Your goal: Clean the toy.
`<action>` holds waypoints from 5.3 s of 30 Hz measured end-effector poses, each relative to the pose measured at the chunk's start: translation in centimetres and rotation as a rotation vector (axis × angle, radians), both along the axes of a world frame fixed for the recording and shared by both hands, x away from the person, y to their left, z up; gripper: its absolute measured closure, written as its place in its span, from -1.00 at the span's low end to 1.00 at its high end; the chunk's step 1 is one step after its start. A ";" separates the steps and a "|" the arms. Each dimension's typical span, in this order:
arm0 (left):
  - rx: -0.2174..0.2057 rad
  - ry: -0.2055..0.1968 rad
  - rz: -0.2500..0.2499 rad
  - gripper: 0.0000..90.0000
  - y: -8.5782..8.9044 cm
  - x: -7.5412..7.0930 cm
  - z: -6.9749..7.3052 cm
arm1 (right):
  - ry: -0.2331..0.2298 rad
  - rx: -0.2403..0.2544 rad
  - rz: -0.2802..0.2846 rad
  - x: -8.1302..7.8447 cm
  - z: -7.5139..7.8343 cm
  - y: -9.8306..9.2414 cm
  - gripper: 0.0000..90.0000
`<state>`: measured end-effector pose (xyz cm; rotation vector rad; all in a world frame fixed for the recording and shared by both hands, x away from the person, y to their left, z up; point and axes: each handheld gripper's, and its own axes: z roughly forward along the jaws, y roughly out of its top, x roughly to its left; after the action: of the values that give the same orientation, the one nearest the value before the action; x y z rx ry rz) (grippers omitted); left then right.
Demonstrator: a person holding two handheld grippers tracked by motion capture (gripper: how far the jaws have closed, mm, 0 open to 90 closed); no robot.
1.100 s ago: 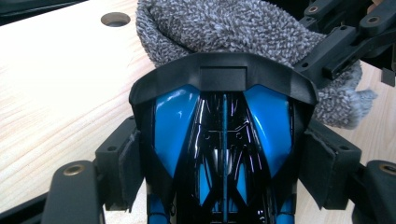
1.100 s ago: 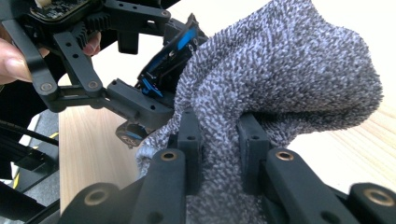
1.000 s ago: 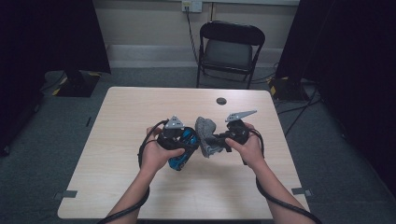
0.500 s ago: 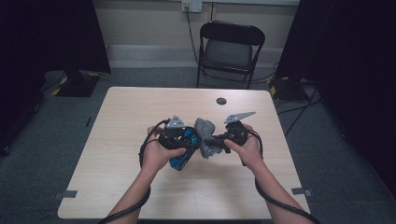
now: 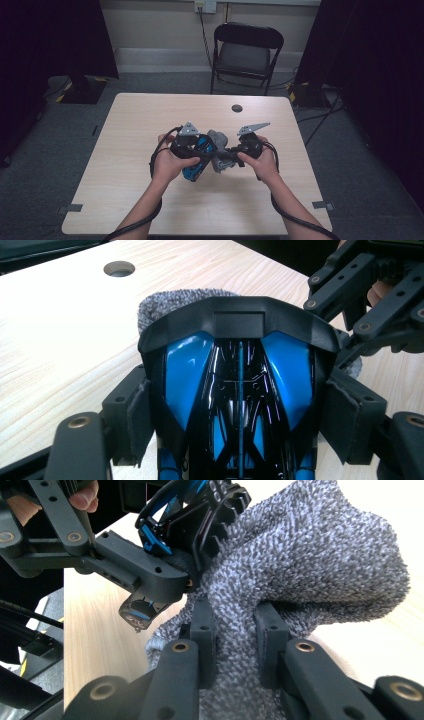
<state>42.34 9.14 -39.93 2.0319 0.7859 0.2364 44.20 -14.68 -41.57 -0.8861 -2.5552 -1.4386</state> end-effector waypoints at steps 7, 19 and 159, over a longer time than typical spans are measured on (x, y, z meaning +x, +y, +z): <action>-0.026 0.004 0.013 -0.44 0.0 0.2 0.1 | 0.009 -0.004 0.017 -0.2 -0.5 0.5 0.68; -0.016 0.009 0.011 -0.44 -0.4 0.7 0.4 | 0.012 -0.014 0.043 -0.7 -1.3 1.4 0.68; 0.027 -0.018 -0.024 -0.44 -0.7 -0.1 0.7 | -0.004 -0.015 0.029 0.5 0.6 -0.2 0.68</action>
<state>42.28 8.49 -39.27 2.0607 0.7498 0.2528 44.67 -14.88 -41.00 -0.8446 -2.5743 -1.4171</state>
